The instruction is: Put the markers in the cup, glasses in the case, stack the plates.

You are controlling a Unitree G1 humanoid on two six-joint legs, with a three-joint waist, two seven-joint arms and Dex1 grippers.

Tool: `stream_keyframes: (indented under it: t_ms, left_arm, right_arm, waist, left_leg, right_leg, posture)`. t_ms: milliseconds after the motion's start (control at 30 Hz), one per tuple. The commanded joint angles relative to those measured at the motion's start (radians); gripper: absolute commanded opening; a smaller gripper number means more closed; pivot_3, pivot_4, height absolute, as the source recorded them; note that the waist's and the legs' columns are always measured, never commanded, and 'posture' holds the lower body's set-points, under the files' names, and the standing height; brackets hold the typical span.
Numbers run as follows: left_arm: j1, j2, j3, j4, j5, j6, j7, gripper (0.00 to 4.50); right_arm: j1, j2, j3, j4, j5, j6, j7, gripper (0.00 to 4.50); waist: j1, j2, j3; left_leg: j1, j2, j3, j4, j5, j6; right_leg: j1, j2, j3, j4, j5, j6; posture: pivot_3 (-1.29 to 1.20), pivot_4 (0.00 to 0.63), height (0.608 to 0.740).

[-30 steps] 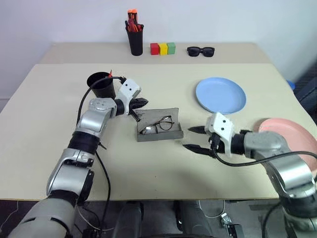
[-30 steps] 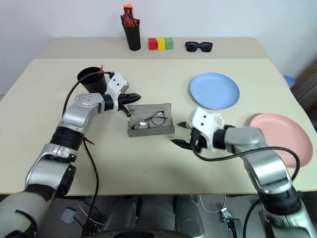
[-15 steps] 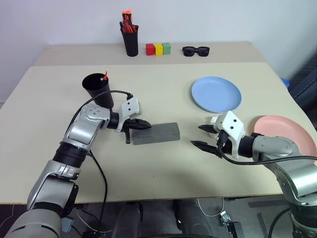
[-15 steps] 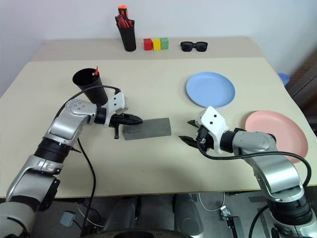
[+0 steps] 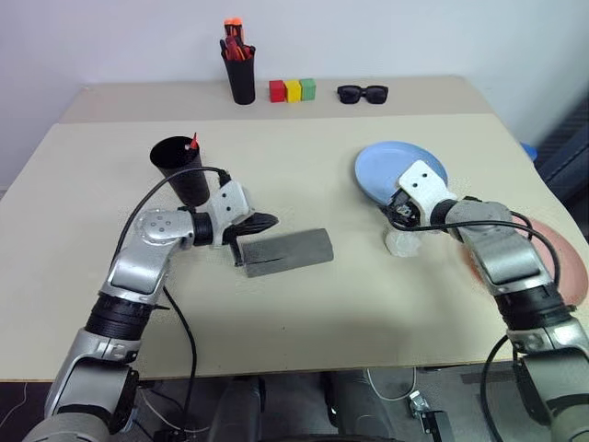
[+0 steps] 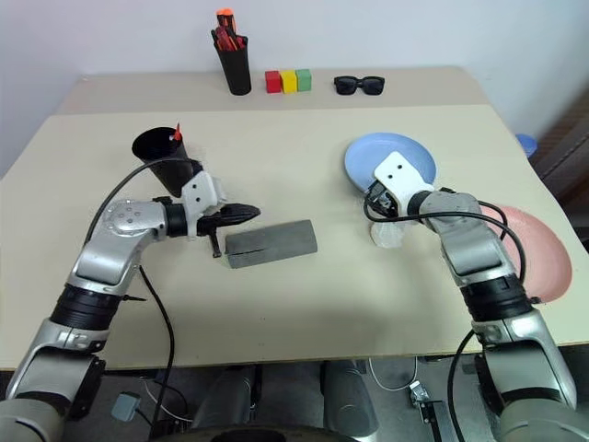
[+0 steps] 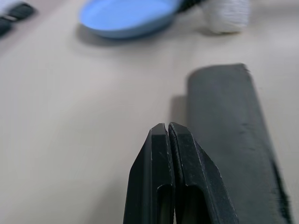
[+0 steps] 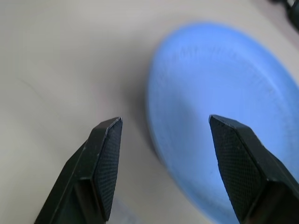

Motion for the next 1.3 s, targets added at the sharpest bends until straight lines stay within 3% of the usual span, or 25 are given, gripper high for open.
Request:
stream_keyframes:
  t_ms: [33, 67, 167, 267, 433, 567, 733, 833, 900, 933, 1033, 1167, 1300]
  left_arm:
    - [0.041, 0.013, 0.048, -0.092, -0.042, 0.027, 0.030, 0.03]
    - [0.053, 0.016, 0.056, -0.108, -0.047, 0.033, 0.040, 0.03]
    - [0.079, 0.022, 0.079, -0.136, -0.058, 0.053, 0.072, 0.00]
    - [0.098, 0.019, 0.098, -0.160, -0.076, 0.075, 0.097, 0.00]
    - [0.103, 0.002, 0.109, -0.166, -0.079, 0.064, 0.146, 0.00]
    - [0.062, -0.035, 0.123, -0.163, -0.113, 0.088, 0.186, 0.00]
    - [0.021, -0.058, 0.067, -0.122, -0.112, 0.076, 0.158, 0.00]
    - [-0.020, -0.102, 0.001, -0.078, -0.122, 0.046, 0.100, 0.00]
    - [-0.036, -0.124, -0.019, -0.066, -0.136, 0.038, 0.068, 0.00]
    - [-0.041, -0.134, -0.024, -0.067, -0.149, 0.042, 0.052, 0.00]
    - [-0.047, -0.150, -0.041, -0.082, -0.189, 0.071, 0.001, 0.00]
    - [-0.034, -0.134, -0.065, -0.119, -0.209, 0.113, -0.037, 0.00]
    - [-0.012, -0.114, -0.067, -0.166, -0.220, 0.149, -0.036, 0.00]
  right_arm:
    - [-0.071, 0.024, 0.028, 0.122, -0.066, -0.119, -0.002, 2.99]
    - [-0.085, 0.036, 0.027, 0.153, -0.069, -0.128, -0.001, 2.99]
    - [-0.111, 0.049, 0.032, 0.200, -0.094, -0.170, 0.000, 1.73]
    - [-0.109, 0.047, 0.026, 0.178, -0.108, -0.186, 0.006, 0.06]
    - [-0.036, -0.021, -0.056, -0.065, -0.101, -0.158, 0.018, 0.06]
    - [0.104, -0.121, -0.215, -0.302, -0.049, -0.032, 0.051, 0.06]
    - [0.419, -0.227, -0.500, -0.565, 0.023, 0.107, 0.135, 0.06]
    - [0.697, -0.217, -0.691, -0.695, 0.032, 0.189, 0.196, 0.06]
    - [0.804, -0.208, -0.736, -0.734, 0.037, 0.214, 0.212, 0.06]
    - [0.839, -0.206, -0.741, -0.746, 0.044, 0.226, 0.220, 0.65]
    - [0.896, -0.212, -0.725, -0.783, 0.056, 0.217, 0.237, 1.83]
    - [0.771, -0.189, -0.626, -0.800, 0.083, 0.212, 0.186, 3.90]
    - [0.630, -0.140, -0.479, -0.764, 0.084, 0.209, 0.137, 3.90]
  waist:
    - [-0.001, 0.000, 0.000]
    - [0.000, 0.000, 0.000]
    - [0.002, 0.000, 0.000]
    - [0.002, 0.000, 0.000]
    - [0.004, 0.001, 0.001]
    - [0.019, 0.001, 0.001]
    - [0.035, 0.001, 0.000]
    - [0.038, 0.002, 0.000]
    - [0.030, 0.002, 0.000]
    - [0.023, 0.002, 0.000]
    - [-0.001, 0.003, -0.001]
    - [-0.014, 0.003, -0.001]
    - [-0.004, 0.003, -0.001]
  left_leg:
    - [0.000, 0.000, 0.000, 0.000, 0.000, 0.000]
    - [0.000, 0.000, 0.001, 0.000, 0.000, 0.000]
    - [0.000, 0.000, 0.000, 0.001, 0.000, 0.000]
    - [0.000, 0.000, 0.000, 0.002, 0.000, 0.000]
    - [0.000, 0.000, 0.000, 0.001, 0.000, 0.000]
    - [-0.001, 0.000, -0.001, 0.002, 0.000, 0.000]
    - [0.000, 0.000, -0.001, 0.002, 0.000, 0.000]
    - [0.000, 0.000, -0.001, 0.002, 0.000, 0.000]
    - [0.000, -0.001, 0.000, 0.003, 0.000, 0.000]
    - [0.001, -0.001, 0.000, 0.003, 0.000, 0.000]
    - [0.003, 0.000, 0.002, 0.004, 0.000, 0.000]
    - [0.004, 0.000, 0.003, 0.005, 0.000, 0.000]
    - [0.003, 0.000, 0.002, 0.007, 0.000, 0.000]
  right_leg:
    - [0.000, 0.000, 0.000, 0.000, 0.000, 0.000]
    - [0.000, 0.000, 0.000, 0.000, 0.000, 0.000]
    - [0.000, 0.000, 0.000, 0.000, 0.000, 0.000]
    - [0.001, 0.000, 0.000, 0.000, 0.000, 0.000]
    - [0.001, 0.000, 0.000, 0.000, 0.000, 0.000]
    - [0.001, 0.000, 0.000, 0.000, 0.000, 0.000]
    - [0.002, 0.000, 0.000, -0.001, 0.000, 0.000]
    - [0.003, 0.000, 0.000, -0.001, 0.000, 0.001]
    - [0.004, 0.000, 0.000, -0.001, -0.001, 0.001]
    - [0.004, 0.000, 0.000, -0.001, -0.001, 0.001]
    - [0.004, 0.000, 0.002, 0.000, -0.002, -0.003]
    - [0.005, 0.001, 0.002, 0.000, -0.002, -0.003]
    - [0.005, 0.001, 0.002, 0.000, -0.002, -0.003]
  posture:
    - [0.00, 0.150, 0.740]
    - [0.00, 0.150, 0.740]
    - [0.00, 0.150, 0.740]
    - [0.00, 0.150, 0.740]
    - [0.00, 0.150, 0.740]
    - [0.00, 0.150, 0.740]
    - [0.00, 0.150, 0.740]
    - [0.00, 0.150, 0.740]
    - [0.00, 0.150, 0.740]
    - [0.00, 0.150, 0.740]
    - [0.00, 0.150, 0.740]
    - [0.00, 0.150, 0.740]
    - [0.00, 0.150, 0.740]
